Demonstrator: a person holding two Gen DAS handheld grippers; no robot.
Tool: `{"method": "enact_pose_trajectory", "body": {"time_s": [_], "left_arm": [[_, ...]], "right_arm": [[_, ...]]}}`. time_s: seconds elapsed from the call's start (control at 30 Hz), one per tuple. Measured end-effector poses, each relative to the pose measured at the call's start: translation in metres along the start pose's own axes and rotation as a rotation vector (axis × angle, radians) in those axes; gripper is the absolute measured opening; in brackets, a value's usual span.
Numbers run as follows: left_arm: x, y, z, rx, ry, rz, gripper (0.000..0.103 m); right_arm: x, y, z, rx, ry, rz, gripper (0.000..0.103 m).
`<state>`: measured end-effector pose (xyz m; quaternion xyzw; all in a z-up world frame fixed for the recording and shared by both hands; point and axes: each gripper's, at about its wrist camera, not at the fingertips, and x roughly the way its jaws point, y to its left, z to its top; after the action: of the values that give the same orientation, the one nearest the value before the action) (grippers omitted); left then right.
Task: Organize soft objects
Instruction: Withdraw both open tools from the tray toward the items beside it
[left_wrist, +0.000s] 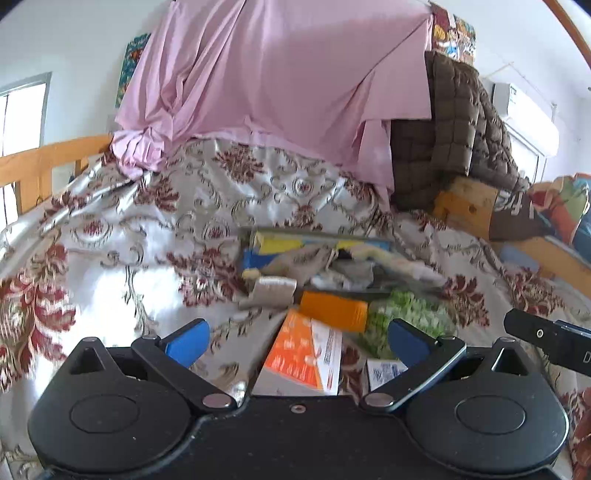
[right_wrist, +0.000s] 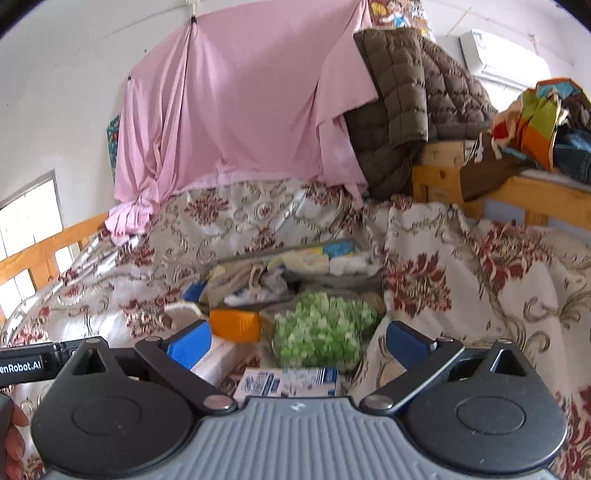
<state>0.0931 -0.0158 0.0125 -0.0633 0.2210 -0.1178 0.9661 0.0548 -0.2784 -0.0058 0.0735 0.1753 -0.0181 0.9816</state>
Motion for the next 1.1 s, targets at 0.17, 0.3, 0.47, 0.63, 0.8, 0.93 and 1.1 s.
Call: {"method": "enact_pose_trajectory", "body": {"time_s": [0.17, 0.3, 0.47, 0.63, 0.8, 0.93, 1.1], "left_arm": [[0.004, 0.002, -0.019, 0.016, 0.044, 0.013, 0.102], [0.007, 0.001, -0.029, 0.038, 0.063, 0.021, 0.102], [0.012, 0.003, -0.032, 0.04, 0.074, 0.04, 0.102], [0.014, 0.008, -0.033, 0.032, 0.081, 0.063, 0.102], [0.014, 0.012, -0.032, 0.03, 0.081, 0.085, 0.102], [0.015, 0.015, -0.031, 0.02, 0.081, 0.098, 0.102], [0.015, 0.016, -0.03, 0.013, 0.083, 0.107, 0.102]], "right_arm": [[0.014, 0.0, -0.011, 0.01, 0.081, 0.013, 0.103], [0.018, 0.001, -0.016, 0.018, 0.106, 0.02, 0.103], [0.023, 0.002, -0.019, 0.018, 0.132, 0.013, 0.103], [0.028, 0.006, -0.024, -0.003, 0.158, 0.018, 0.103], [0.032, 0.013, -0.028, -0.026, 0.178, 0.033, 0.103], [0.033, 0.016, -0.03, -0.042, 0.186, 0.043, 0.103], [0.036, 0.016, -0.031, -0.034, 0.191, 0.061, 0.103]]}}
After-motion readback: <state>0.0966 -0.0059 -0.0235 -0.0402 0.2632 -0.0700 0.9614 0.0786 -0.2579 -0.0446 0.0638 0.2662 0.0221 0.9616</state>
